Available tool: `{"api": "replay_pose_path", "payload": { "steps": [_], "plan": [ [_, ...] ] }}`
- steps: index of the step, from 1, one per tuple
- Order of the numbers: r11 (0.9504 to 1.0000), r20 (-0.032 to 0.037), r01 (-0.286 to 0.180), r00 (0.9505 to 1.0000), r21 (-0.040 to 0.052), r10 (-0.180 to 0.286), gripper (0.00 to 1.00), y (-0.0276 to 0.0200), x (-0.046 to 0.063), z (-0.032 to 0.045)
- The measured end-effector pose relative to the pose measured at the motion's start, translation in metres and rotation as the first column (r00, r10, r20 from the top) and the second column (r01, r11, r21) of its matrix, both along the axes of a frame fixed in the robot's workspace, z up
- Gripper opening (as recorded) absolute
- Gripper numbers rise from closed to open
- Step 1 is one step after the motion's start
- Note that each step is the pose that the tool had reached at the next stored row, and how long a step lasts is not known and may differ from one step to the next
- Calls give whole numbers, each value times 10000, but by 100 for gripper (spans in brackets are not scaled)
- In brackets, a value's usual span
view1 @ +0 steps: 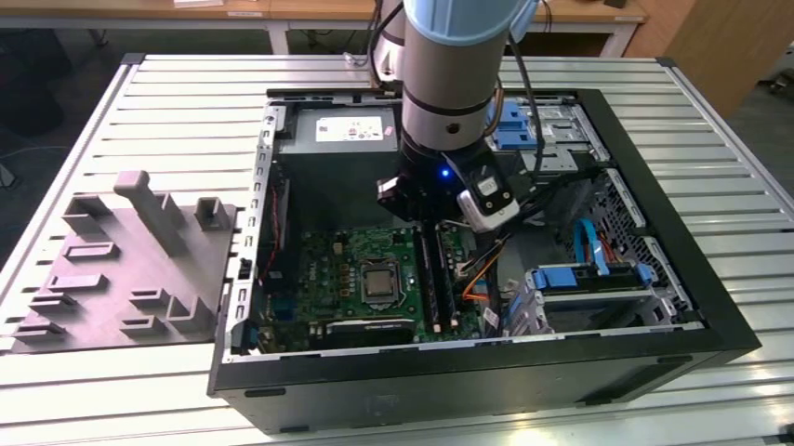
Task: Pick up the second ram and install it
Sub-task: 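Press down the second ram until it locks into place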
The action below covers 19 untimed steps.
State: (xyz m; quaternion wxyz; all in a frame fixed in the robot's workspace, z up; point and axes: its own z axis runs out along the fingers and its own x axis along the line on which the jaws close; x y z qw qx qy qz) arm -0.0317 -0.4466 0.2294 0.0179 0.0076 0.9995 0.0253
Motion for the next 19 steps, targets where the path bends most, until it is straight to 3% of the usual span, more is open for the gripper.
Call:
{"api": "replay_pose_path", "payload": {
  "steps": [7,19],
  "plan": [
    [10000,9,1,10000,1,-1,10,77,-6,-20],
    [10000,10,1,10000,4,-1,10,79,-9,-67]
  ]
}}
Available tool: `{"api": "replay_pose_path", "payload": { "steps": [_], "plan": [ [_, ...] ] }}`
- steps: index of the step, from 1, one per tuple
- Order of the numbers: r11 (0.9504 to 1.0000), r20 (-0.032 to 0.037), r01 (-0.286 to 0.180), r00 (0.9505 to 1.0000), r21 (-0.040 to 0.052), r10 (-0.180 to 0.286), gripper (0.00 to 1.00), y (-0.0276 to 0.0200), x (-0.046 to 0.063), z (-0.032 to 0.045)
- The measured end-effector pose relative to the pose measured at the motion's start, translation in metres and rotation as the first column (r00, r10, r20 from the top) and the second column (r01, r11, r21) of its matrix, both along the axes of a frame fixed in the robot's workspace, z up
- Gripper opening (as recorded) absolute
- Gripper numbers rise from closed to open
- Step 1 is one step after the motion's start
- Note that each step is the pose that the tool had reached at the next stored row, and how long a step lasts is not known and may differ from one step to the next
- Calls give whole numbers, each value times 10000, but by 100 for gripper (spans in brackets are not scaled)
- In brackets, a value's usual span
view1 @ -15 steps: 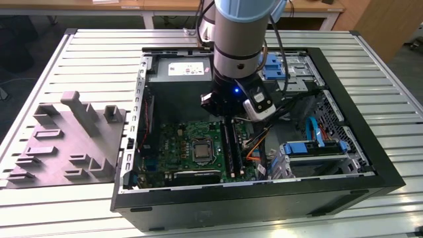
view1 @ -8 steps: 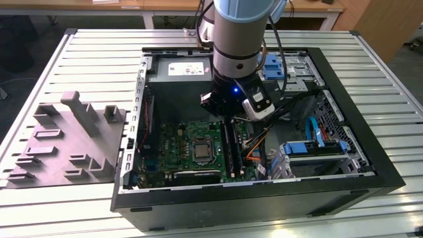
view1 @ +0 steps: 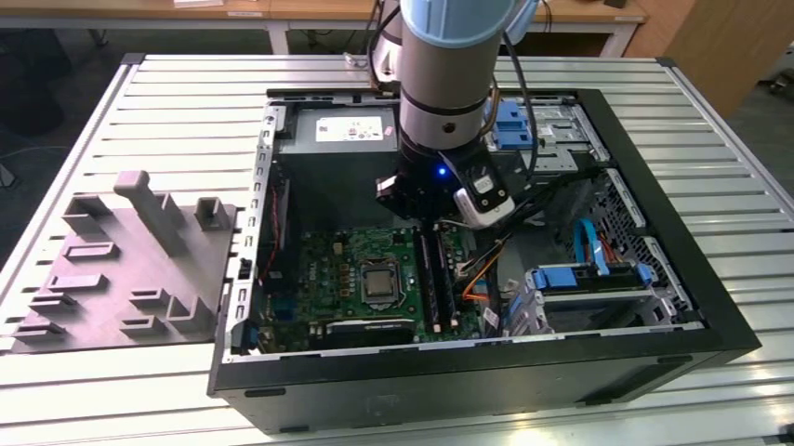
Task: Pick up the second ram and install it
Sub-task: 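Press down the second ram until it locks into place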
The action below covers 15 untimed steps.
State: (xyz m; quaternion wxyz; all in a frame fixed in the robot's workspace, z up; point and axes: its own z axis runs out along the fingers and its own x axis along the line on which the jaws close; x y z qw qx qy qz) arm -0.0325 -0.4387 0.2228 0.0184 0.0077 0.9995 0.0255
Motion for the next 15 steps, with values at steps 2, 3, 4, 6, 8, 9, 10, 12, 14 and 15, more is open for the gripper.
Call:
{"api": "replay_pose_path", "payload": {
  "steps": [2,3,4,6,8,9,10,12,14,15],
  "plan": [
    [10000,-1,0,10000,-4,0,10,-1,0,-10],
    [10000,-2,0,10000,-4,0,10,-1,0,-10],
    [10000,-2,0,10000,-5,0,10,-1,-1,-10],
    [10000,-2,0,10000,-5,0,10,-1,0,-10],
    [10000,-1,0,10000,-2,0,10,0,-1,-21],
    [10000,-2,1,10000,-7,-1,10,-1,-2,-28],
    [10000,-3,0,10000,-8,0,10,-1,-2,-32],
    [10000,-3,0,10000,-8,0,10,-1,-2,-33],
    [10000,-1,0,10000,-4,0,10,-1,-2,-35],
    [10000,-1,0,10000,-5,0,10,-1,-2,-35]
  ]
}}
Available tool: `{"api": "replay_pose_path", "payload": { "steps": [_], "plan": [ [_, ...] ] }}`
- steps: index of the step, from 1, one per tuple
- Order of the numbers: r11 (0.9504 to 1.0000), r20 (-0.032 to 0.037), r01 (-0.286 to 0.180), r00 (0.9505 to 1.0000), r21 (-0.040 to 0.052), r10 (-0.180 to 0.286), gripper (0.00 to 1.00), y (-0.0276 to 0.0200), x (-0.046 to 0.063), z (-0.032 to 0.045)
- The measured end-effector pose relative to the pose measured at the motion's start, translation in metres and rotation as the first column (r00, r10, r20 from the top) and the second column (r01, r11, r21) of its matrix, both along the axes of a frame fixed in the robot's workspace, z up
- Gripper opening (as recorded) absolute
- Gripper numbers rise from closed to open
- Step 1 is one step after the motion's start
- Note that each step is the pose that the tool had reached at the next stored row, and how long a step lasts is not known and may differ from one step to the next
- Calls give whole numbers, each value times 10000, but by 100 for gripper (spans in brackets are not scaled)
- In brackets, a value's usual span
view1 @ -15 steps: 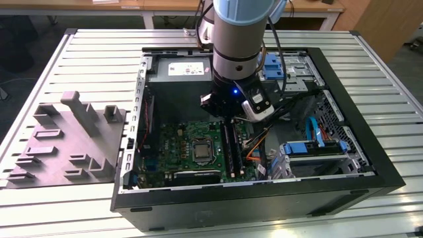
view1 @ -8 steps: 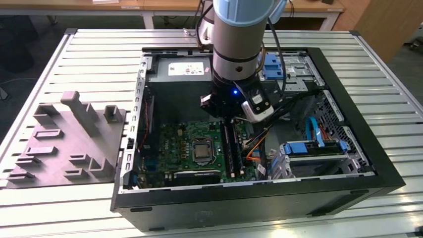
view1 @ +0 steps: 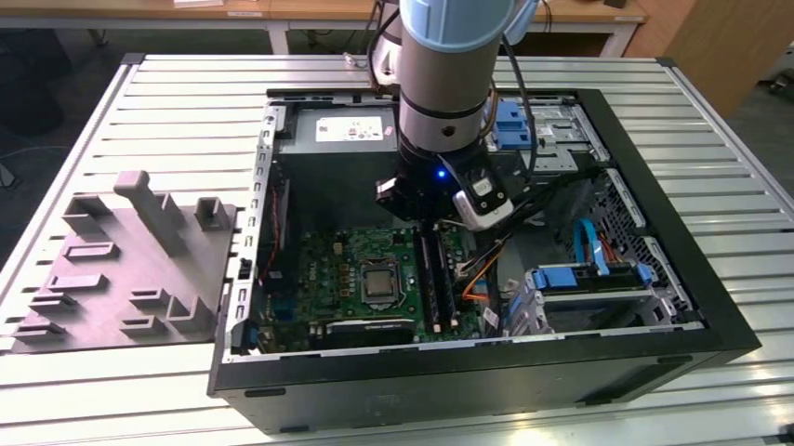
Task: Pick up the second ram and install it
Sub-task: 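Press down the second ram until it locks into place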
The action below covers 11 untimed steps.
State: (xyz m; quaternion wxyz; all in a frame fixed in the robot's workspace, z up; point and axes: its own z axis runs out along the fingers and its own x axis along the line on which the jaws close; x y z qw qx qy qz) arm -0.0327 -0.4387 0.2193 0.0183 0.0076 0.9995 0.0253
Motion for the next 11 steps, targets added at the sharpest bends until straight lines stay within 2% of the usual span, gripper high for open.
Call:
{"api": "replay_pose_path", "payload": {
  "steps": [11],
  "plan": [
    [10000,1,0,10000,4,0,10,0,0,-10]
  ]
}}
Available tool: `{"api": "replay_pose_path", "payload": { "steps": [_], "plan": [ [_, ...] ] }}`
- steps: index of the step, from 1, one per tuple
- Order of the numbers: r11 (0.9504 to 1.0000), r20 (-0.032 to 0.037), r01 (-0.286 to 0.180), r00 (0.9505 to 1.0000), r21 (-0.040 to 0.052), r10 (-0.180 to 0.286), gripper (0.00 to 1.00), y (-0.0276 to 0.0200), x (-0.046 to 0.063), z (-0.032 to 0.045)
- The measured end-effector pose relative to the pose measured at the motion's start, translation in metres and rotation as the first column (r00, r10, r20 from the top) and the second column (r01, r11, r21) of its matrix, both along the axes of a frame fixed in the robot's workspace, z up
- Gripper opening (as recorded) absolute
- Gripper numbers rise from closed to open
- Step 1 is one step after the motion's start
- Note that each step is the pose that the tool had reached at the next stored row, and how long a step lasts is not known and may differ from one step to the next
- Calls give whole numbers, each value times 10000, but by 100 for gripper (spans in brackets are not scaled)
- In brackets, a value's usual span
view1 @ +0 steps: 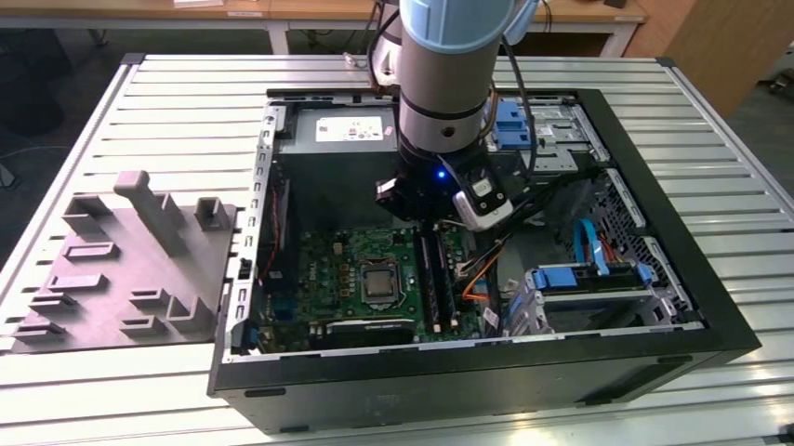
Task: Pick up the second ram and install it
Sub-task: 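Press down the second ram until it locks into place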
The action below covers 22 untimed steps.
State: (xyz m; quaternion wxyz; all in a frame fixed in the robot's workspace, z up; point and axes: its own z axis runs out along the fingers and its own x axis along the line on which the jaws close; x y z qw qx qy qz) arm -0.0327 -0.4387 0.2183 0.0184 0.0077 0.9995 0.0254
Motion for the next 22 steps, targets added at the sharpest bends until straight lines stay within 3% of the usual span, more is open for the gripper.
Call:
{"api": "replay_pose_path", "payload": {
  "steps": [18,21,22],
  "plan": [
    [10000,1,1,10000,1,-1,10,0,0,-1],
    [10000,-1,0,10000,-3,0,10,0,0,60],
    [10000,0,1,10000,-2,-1,10,0,0,146]
  ]
}}
